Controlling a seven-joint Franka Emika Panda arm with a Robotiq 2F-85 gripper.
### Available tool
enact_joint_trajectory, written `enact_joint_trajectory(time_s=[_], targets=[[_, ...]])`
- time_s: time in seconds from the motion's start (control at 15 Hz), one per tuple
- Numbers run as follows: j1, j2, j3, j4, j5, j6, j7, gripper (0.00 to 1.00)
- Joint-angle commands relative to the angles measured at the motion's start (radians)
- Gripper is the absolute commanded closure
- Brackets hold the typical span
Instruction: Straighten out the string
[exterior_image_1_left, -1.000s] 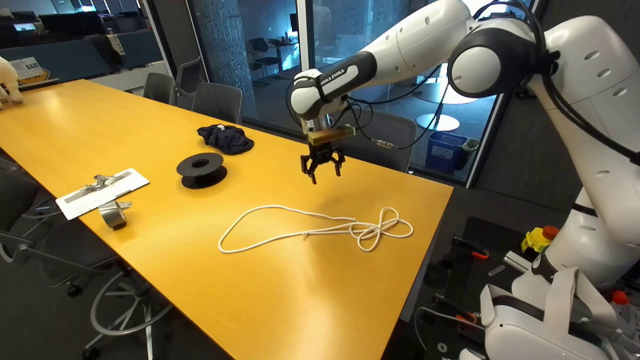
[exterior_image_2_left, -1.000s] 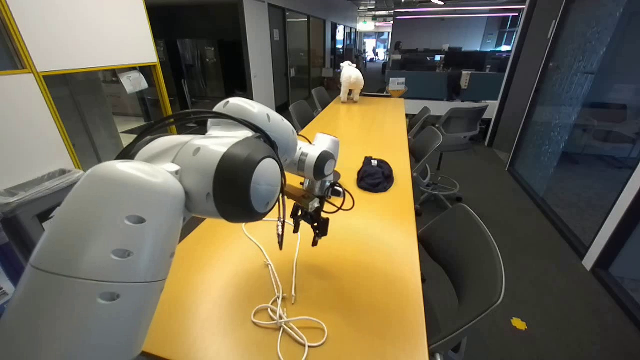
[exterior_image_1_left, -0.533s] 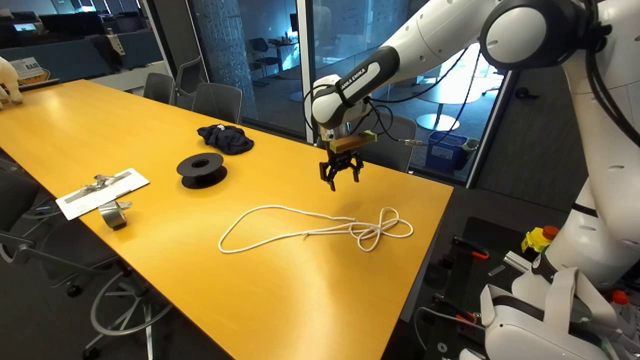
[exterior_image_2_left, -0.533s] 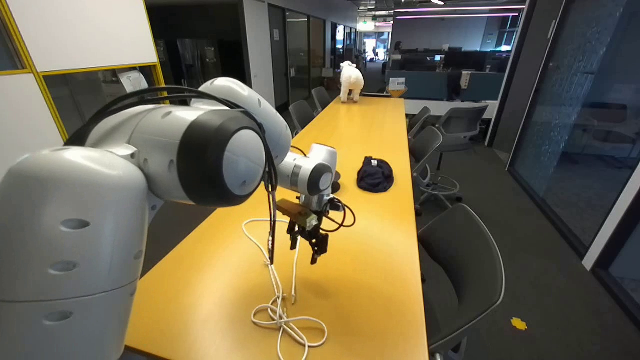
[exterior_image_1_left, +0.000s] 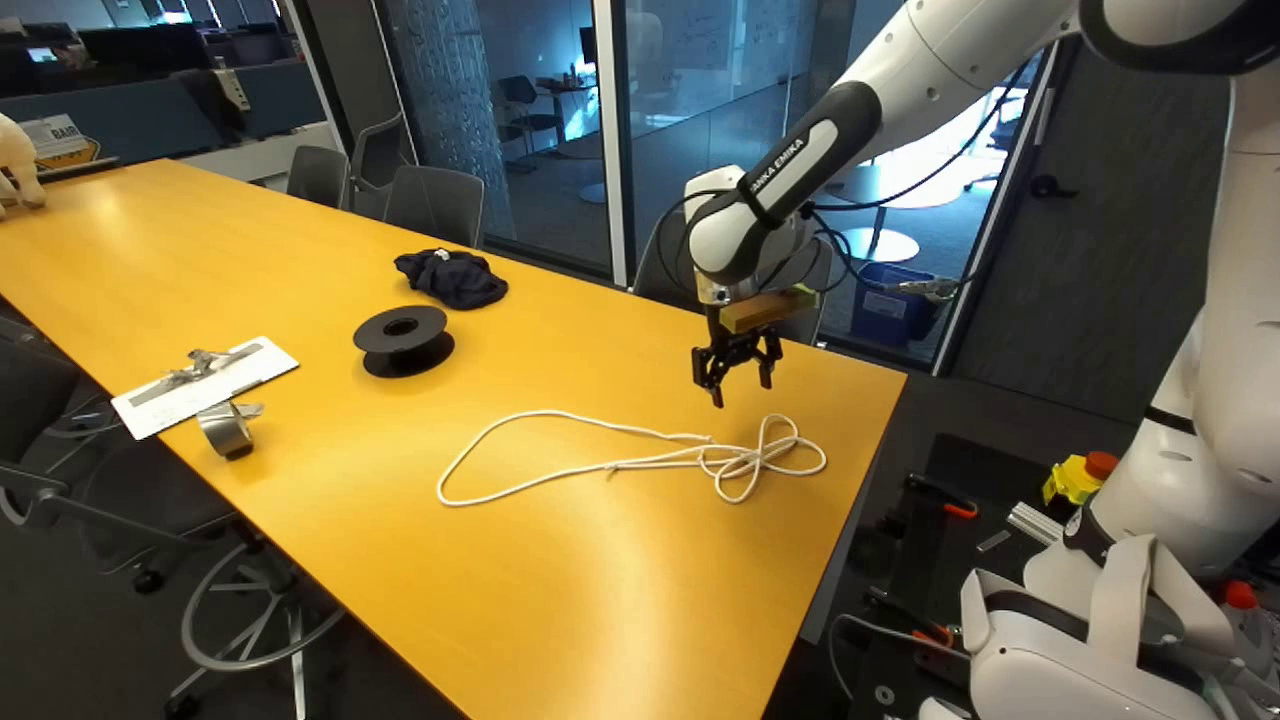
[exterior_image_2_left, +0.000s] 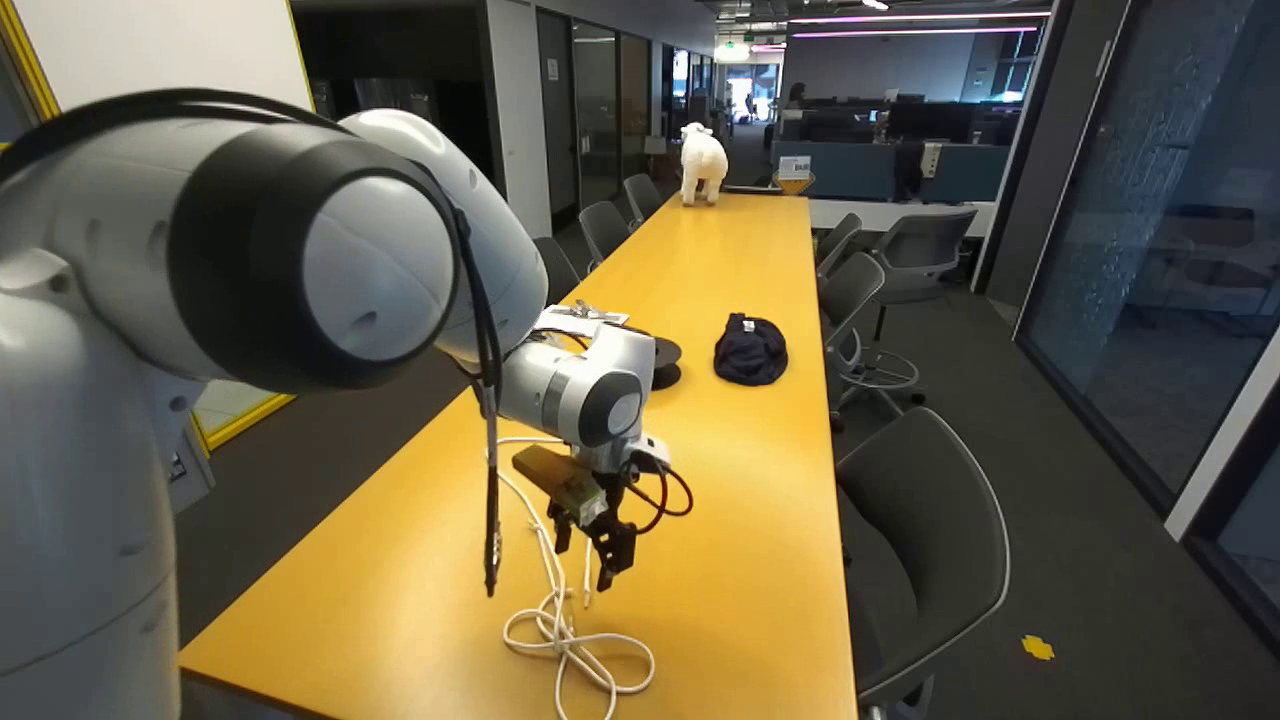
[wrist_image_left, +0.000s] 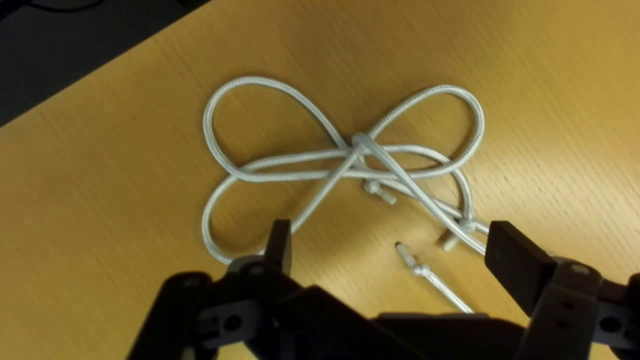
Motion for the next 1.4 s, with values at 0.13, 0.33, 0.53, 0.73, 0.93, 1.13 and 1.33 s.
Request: enact_joint_trajectory(time_s=[0.13, 0.33, 0.53, 0.73, 0.93, 1.13, 1.33], targets=[[-0.002, -0.236, -0.036, -0.369, -0.038, 0.227, 0.081, 0.00], [-0.018, -0.291, -0.062, -0.500, -0.081, 0.354, 0.149, 0.00], [-0.047, -0.276, -0.074, -0.512, -0.099, 0.423, 0.152, 0.00], [-0.067, -0.236, -0.072, -0.480, -0.083, 0.461, 0.123, 0.00], [-0.081, -0.184, -0.070, -0.449, -0.050, 0.486, 0.089, 0.00], [-0.097, -0.126, -0.063, -0.423, 0.018, 0.511, 0.026, 0.00], [-0.107, -0.061, -0.067, -0.381, 0.052, 0.533, -0.003, 0.00]])
